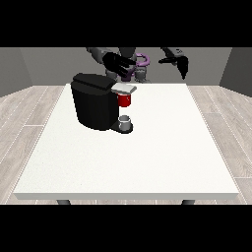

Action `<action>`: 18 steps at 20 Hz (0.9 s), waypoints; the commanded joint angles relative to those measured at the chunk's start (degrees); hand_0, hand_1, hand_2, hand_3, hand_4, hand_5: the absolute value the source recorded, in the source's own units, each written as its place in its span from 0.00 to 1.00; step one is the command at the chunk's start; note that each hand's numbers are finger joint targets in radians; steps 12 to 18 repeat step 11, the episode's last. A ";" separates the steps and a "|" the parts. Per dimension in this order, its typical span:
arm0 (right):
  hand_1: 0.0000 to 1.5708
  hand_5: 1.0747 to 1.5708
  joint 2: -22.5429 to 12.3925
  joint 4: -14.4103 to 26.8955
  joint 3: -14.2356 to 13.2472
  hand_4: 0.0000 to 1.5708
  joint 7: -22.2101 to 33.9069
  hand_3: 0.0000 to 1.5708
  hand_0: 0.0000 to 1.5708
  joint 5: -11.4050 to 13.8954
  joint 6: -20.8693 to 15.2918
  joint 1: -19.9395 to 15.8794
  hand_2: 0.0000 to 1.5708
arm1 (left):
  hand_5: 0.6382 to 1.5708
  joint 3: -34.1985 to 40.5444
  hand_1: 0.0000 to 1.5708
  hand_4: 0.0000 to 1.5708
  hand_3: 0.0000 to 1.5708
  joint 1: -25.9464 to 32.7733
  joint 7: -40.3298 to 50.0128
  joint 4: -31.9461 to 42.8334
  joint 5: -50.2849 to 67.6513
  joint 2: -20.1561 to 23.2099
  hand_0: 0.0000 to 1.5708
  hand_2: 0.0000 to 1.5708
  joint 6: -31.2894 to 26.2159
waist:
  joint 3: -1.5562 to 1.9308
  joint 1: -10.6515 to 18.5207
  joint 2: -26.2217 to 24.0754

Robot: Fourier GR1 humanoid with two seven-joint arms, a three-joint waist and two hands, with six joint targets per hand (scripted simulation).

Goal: Insert the coffee pod into the coffee machine and close the lid

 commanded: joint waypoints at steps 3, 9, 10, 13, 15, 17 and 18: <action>0.00 1.00 4.30 -3.52 3.64 0.11 -3.91 0.00 0.00 -1.27 2.41 4.69 0.00 | 1.00 -0.72 0.00 0.13 0.00 2.70 -3.88 1.15 -0.06 -1.72 0.00 0.00 0.44 | 0.00 -2.62 -3.28; 0.00 1.00 4.43 -9.81 11.11 0.18 -8.64 0.00 0.00 -11.89 -0.33 21.89 0.00 | 1.00 1.34 0.00 0.12 0.00 4.79 -3.07 4.33 0.89 -0.38 0.00 0.00 0.21 | 0.03 -6.33 -9.60; 0.00 1.00 4.44 -10.95 11.17 0.16 -6.37 0.00 0.00 -11.61 -0.29 21.81 0.00 | 1.00 -0.24 0.00 0.12 0.00 5.78 -3.71 4.53 -1.64 -2.51 0.00 0.00 3.34 | 0.02 -7.81 -10.38; 0.00 1.00 4.45 -12.10 12.66 0.10 -6.36 0.00 0.00 -11.52 0.62 24.94 0.00 | 1.00 2.90 0.00 0.12 0.00 6.01 -5.84 6.41 0.41 0.32 0.00 0.00 1.34 | 0.00 -9.84 -10.19; 0.00 1.00 4.45 -12.10 12.66 0.10 -6.36 0.00 0.00 -11.52 0.62 24.94 0.00 | 1.00 2.90 0.00 0.12 0.00 6.01 -5.84 6.41 0.41 0.32 0.00 0.00 1.34 | 0.00 -9.84 -10.19; 0.00 1.00 4.45 -12.10 12.66 0.10 -6.36 0.00 0.00 -11.52 0.62 24.94 0.00 | 1.00 2.90 0.00 0.12 0.00 6.01 -5.84 6.41 0.41 0.32 0.00 0.00 1.34 | 0.00 -9.84 -10.19; 0.00 1.00 4.45 -12.10 12.66 0.10 -6.36 0.00 0.00 -11.52 0.62 24.94 0.00 | 1.00 2.90 0.00 0.12 0.00 6.01 -5.84 6.41 0.41 0.32 0.00 0.00 1.34 | 0.00 -9.84 -10.19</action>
